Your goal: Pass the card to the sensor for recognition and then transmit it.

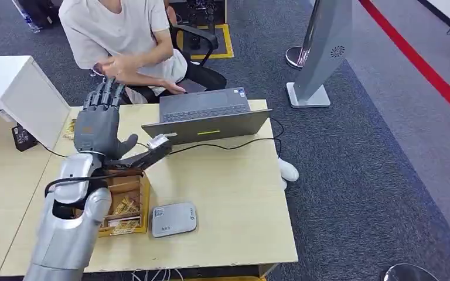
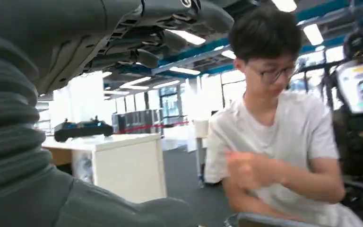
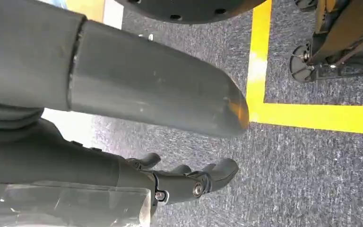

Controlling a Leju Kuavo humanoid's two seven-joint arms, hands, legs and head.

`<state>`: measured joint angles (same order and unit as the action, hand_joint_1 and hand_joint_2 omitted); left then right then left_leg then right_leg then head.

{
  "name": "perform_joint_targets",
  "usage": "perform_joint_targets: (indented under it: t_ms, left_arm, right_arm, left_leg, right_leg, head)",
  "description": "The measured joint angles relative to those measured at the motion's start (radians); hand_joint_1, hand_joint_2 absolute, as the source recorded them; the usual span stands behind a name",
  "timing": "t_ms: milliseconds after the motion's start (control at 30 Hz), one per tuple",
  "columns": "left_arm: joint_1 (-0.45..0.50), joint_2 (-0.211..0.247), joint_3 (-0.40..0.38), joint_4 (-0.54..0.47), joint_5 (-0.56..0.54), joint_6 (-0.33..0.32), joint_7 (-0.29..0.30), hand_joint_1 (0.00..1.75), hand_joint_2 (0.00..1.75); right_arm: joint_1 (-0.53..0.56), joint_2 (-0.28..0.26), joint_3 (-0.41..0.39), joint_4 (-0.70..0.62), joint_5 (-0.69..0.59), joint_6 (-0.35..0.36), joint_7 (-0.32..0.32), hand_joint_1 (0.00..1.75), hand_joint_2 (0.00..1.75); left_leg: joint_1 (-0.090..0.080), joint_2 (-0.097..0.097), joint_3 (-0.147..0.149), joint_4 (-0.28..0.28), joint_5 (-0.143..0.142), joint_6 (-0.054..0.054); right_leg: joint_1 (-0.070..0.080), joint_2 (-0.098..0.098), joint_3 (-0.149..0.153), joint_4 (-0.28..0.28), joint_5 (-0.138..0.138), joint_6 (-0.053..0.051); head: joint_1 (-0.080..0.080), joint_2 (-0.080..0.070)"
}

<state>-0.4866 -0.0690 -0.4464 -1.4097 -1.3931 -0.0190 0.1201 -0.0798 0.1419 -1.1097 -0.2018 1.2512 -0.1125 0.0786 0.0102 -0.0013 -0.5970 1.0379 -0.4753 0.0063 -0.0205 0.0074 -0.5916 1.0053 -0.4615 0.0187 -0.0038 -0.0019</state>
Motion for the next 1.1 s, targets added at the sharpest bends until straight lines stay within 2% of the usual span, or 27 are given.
perform_joint_targets:
  t_ms: [67,167,233,367,667,767,1100]
  left_arm:
    - [0.078,0.042,-0.04,-0.1,0.02,0.03,-0.043,0.0,1.75]
    - [0.219,0.126,-0.126,-0.232,0.029,0.076,-0.047,0.0,1.75]
    - [0.287,0.166,-0.163,-0.275,0.045,0.095,-0.051,0.0,1.75]
    - [0.359,0.225,-0.195,-0.317,0.066,0.101,-0.065,0.0,1.75]
    - [0.397,0.269,-0.213,-0.349,0.074,0.102,-0.073,0.0,1.75]
    - [0.415,0.282,-0.213,-0.348,0.113,0.058,-0.081,0.0,1.75]
    - [0.471,0.325,-0.214,-0.239,0.146,0.031,-0.066,0.0,1.75]
  right_arm:
    - [0.0,0.001,-0.019,0.0,-0.029,0.0,0.0,0.0,0.0]
    - [0.009,0.002,-0.043,0.0,-0.049,0.0,0.0,0.0,0.0]
    - [0.01,0.002,-0.055,0.0,-0.05,0.0,-0.001,0.0,0.0]
    - [0.011,0.002,-0.07,0.0,-0.05,0.0,-0.002,0.0,0.0]
    - [0.01,0.002,-0.083,0.0,-0.05,0.0,-0.001,0.0,0.0]
    - [0.01,0.002,-0.087,0.0,-0.058,0.0,0.008,0.0,0.0]
    - [0.01,0.001,-0.089,-0.002,-0.046,0.0,0.023,0.0,0.0]
  left_leg:
    - [0.0,0.003,0.003,-0.001,-0.003,-0.002]
    - [0.0,0.004,0.004,-0.001,-0.004,-0.002]
    - [0.001,0.003,0.004,-0.001,-0.004,-0.002]
    - [0.001,0.003,0.003,-0.001,-0.004,-0.002]
    - [0.0,0.002,0.003,-0.001,-0.004,-0.001]
    - [0.0,0.002,0.004,-0.001,-0.004,-0.001]
    - [0.001,0.002,0.004,-0.001,-0.005,-0.001]
  right_leg:
    - [0.0,0.003,0.0,0.0,-0.001,-0.001]
    - [0.0,0.004,0.001,0.0,-0.003,-0.001]
    - [0.001,0.003,0.001,0.0,-0.004,-0.002]
    - [0.001,0.003,0.001,0.0,-0.005,-0.002]
    - [0.0,0.002,0.001,0.0,-0.004,-0.001]
    - [0.0,0.002,0.002,0.0,-0.004,-0.002]
    - [0.001,0.002,0.001,0.0,-0.005,-0.002]
  head:
    - [0.0,0.0]
    - [-0.001,0.0]
    - [-0.001,0.0]
    - [0.0,0.0]
    - [-0.001,0.0]
    - [-0.001,0.0]
    - [-0.001,0.0]
